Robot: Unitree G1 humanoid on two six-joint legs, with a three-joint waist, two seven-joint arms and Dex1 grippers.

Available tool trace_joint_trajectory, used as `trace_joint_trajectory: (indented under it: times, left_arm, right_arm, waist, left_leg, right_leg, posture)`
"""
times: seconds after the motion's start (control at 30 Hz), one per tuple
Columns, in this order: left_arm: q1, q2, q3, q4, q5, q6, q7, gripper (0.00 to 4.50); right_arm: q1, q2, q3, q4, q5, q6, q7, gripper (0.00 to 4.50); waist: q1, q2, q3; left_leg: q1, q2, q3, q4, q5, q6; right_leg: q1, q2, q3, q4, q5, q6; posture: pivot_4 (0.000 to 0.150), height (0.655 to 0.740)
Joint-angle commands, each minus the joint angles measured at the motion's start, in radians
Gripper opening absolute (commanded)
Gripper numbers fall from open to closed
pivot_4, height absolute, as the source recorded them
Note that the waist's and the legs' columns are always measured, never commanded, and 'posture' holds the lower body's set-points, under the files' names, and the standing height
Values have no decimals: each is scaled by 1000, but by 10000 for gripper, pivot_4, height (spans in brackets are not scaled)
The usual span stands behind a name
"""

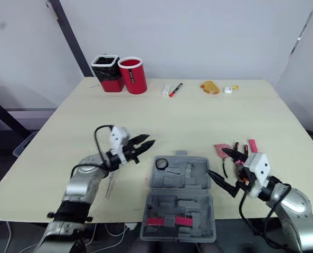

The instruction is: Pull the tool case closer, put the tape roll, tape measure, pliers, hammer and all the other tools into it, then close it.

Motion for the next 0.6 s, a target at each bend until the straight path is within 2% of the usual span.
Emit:
trace_joint_trajectory:
  times: [0.03,0.07,0.1,0.13,0.17,0.27,0.3,0.5,0.6]
  left_arm:
    - [94,33,83,-128,-67,34,29,18338]
    - [146,45,115,-157,-95,37,21,18338]
    - [207,62,146,-185,-125,48,3,22631]
    - [252,70,171,-211,-159,61,-9,23714]
    - [290,77,191,-229,-174,67,-6,26628]
    - [420,109,244,-270,-201,55,-28,41918]
    - [446,114,252,-281,-208,53,-32,44670]
    - [695,124,340,-364,-250,35,-65,44670]
    - [758,128,354,-391,-252,37,-58,44670]
  right_arm:
    - [-23,13,-16,12,-4,10,-50,45000]
    - [-22,19,-30,29,-2,-3,-57,45000]
    - [-12,14,-47,58,-13,-25,-57,45000]
    - [5,9,-63,75,-5,-43,-38,45000]
    - [23,4,-81,89,5,-55,-24,45000]
    - [110,-27,-146,122,29,-91,34,45000]
    - [127,-33,-159,129,34,-99,46,45000]
    - [310,-71,-299,196,68,-157,137,45000]
    - [353,-77,-340,234,74,-175,161,45000]
  waist:
    - [3,0,0]
    - [2,0,0]
    - [3,0,0]
    - [2,0,0]
    - [2,0,0]
    - [12,0,0]
    - [12,0,0]
    - [7,0,-1]
    - [6,0,-1]
  left_leg:
    - [0,0,0,0,0,0]
    - [0,0,0,0,0,0]
    - [0,0,1,0,0,0]
    - [0,0,1,0,0,0]
    - [0,1,1,-1,0,0]
    - [0,0,2,-2,0,0]
    - [0,0,2,-2,0,0]
    - [1,5,3,-2,0,0]
    - [2,4,4,-7,0,0]
  right_leg:
    - [0,0,-1,0,0,0]
    - [0,0,-1,0,0,0]
    - [0,0,0,0,0,0]
    - [0,0,0,0,-1,-1]
    - [0,-1,0,0,-2,-4]
    - [-1,-2,-1,-1,-3,-4]
    - [-1,-3,-1,-1,-3,-4]
    - [-2,-4,1,-1,-3,-4]
    - [-3,-3,2,-4,-3,-4]
  posture:
    - [1500,7400]
    - [1500,7400]
    - [1500,7400]
    - [1500,7400]
    - [1500,7400]
    - [1500,7400]
    - [1500,7400]
    - [1500,7400]
    - [1500,7400]
